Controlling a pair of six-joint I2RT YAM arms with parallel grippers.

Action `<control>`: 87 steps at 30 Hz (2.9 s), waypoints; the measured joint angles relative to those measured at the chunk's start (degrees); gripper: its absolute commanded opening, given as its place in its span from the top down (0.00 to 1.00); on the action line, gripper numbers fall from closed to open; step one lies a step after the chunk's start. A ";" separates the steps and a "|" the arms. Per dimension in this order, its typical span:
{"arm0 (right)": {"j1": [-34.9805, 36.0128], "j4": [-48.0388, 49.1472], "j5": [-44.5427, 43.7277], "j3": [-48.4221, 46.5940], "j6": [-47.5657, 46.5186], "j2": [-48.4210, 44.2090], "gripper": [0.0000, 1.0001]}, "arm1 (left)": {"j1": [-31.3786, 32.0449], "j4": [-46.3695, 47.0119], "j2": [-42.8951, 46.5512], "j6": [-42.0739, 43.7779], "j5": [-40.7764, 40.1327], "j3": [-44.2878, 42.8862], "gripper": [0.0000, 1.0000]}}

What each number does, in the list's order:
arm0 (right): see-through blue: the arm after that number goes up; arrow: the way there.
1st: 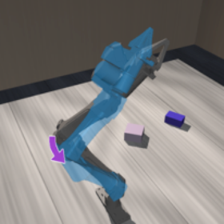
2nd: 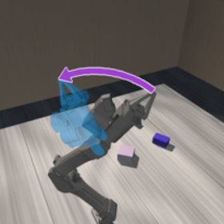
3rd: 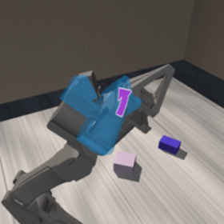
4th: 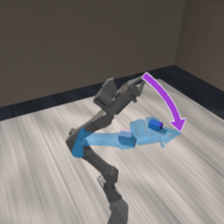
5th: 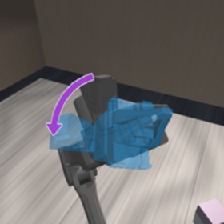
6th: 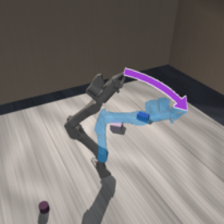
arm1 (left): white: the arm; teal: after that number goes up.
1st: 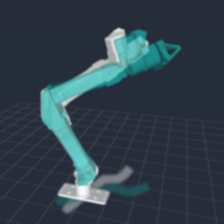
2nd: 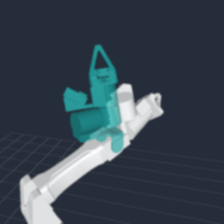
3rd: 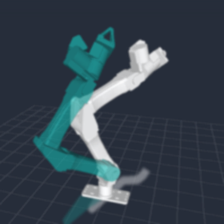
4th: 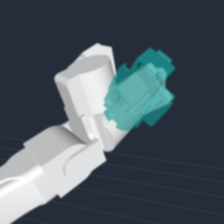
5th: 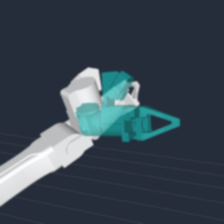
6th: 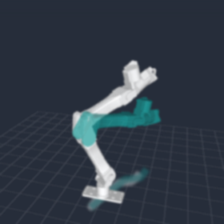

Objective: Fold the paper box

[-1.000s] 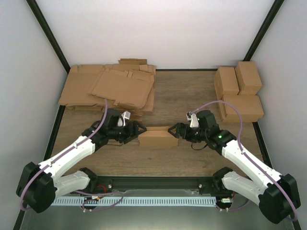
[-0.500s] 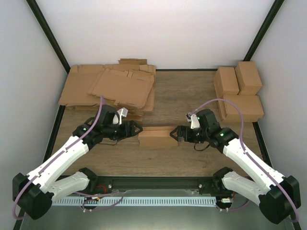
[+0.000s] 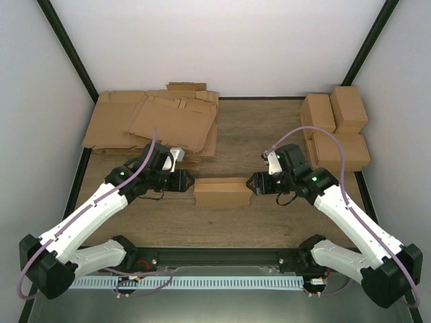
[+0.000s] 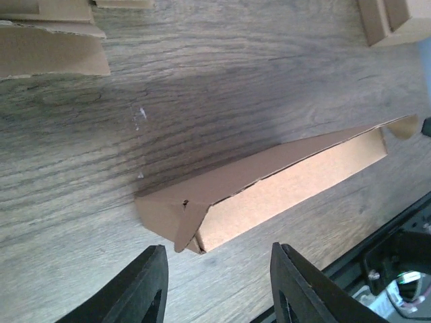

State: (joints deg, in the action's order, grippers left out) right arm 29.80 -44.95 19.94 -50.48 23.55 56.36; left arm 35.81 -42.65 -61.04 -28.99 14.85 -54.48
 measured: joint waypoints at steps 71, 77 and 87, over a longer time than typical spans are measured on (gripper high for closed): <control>1.53 -0.50 -6.82 -2.29 -5.79 7.67 0.71 | 4.48 -2.03 -13.44 5.09 -17.14 -9.14 0.61; 1.53 -0.63 -6.99 -2.78 -6.05 7.98 0.79 | 4.46 -1.77 -17.59 7.93 -19.39 -13.20 0.62; 1.53 -0.66 -7.41 -3.63 -6.43 9.49 0.93 | 3.37 0.31 -22.36 11.30 -20.81 -18.51 0.63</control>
State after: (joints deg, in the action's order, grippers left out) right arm 31.33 -45.60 12.53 -54.11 17.12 65.84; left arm 39.18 -42.35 -83.40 -17.69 -5.96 -72.99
